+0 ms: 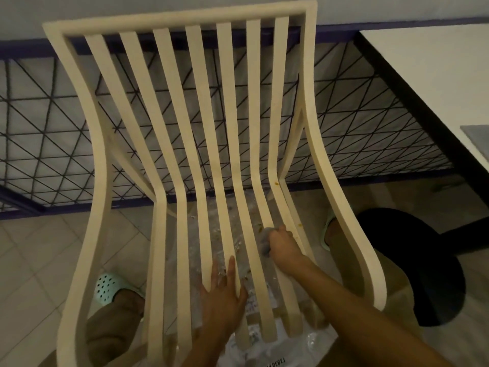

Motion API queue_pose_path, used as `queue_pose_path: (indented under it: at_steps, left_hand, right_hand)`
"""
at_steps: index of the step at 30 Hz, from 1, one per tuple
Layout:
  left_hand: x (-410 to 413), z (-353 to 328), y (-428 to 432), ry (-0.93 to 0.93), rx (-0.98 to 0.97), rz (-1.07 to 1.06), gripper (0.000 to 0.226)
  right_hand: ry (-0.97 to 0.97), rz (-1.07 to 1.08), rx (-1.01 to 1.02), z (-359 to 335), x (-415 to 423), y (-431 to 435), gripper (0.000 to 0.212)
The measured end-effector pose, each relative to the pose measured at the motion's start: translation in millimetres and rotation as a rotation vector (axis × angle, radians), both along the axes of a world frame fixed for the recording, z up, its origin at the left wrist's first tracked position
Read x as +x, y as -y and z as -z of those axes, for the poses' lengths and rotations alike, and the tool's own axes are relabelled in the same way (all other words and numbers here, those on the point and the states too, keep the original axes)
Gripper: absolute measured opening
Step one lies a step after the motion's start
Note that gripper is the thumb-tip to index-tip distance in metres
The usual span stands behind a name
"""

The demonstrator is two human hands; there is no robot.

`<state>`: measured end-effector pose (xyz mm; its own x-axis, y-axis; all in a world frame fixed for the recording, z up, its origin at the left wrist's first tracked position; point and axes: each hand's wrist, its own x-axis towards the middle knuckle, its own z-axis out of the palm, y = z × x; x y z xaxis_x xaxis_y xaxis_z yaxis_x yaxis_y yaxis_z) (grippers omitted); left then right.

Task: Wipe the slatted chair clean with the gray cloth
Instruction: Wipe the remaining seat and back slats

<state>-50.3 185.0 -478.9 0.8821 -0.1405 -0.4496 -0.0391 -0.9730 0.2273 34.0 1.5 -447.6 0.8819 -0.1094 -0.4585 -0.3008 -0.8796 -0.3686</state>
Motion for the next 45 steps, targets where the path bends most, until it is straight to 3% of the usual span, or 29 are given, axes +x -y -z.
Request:
queue_pose_path:
  at_steps: [5, 11, 15, 18, 22, 27, 36, 45]
  left_hand:
    - [2.3, 7.3, -0.3, 0.166, -0.021, -0.010, 0.080]
    - [-5.6, 17.9, -4.8, 0.141, -0.051, -0.031, 0.077]
    - [-6.4, 14.4, -3.3, 0.153, -0.067, -0.021, 0.077]
    - [-5.8, 13.5, -3.2, 0.144, -0.076, -0.021, 0.078]
    - [-6.5, 12.1, -3.4, 0.134, -0.065, -0.013, 0.075]
    - [-4.7, 11.0, -2.2, 0.215, -0.068, -0.037, 0.079]
    - [-5.3, 10.7, -3.2, 0.176, -0.029, -0.013, 0.079]
    - [-4.6, 4.7, -3.0, 0.125, 0.015, 0.010, 0.081]
  right_hand:
    - [-0.039, 0.006, -0.024, 1.4, 45.3, -2.9, 0.030]
    - [-0.020, 0.049, -0.022, 4.8, 102.9, -7.4, 0.032]
    - [0.006, 0.041, -0.131, 15.9, 111.6, -3.2, 0.057]
    - [0.038, -0.044, -0.131, 9.9, 102.2, -2.8, 0.039]
    - [0.056, -0.029, -0.100, 7.7, 73.4, -2.4, 0.034]
    - [0.009, -0.027, -0.098, -0.4, 17.1, -5.0, 0.032]
    - [-0.072, -0.023, -0.046, -6.4, -87.9, -1.9, 0.038]
    - [-0.153, -0.051, -0.027, -3.6, -91.7, -3.5, 0.028]
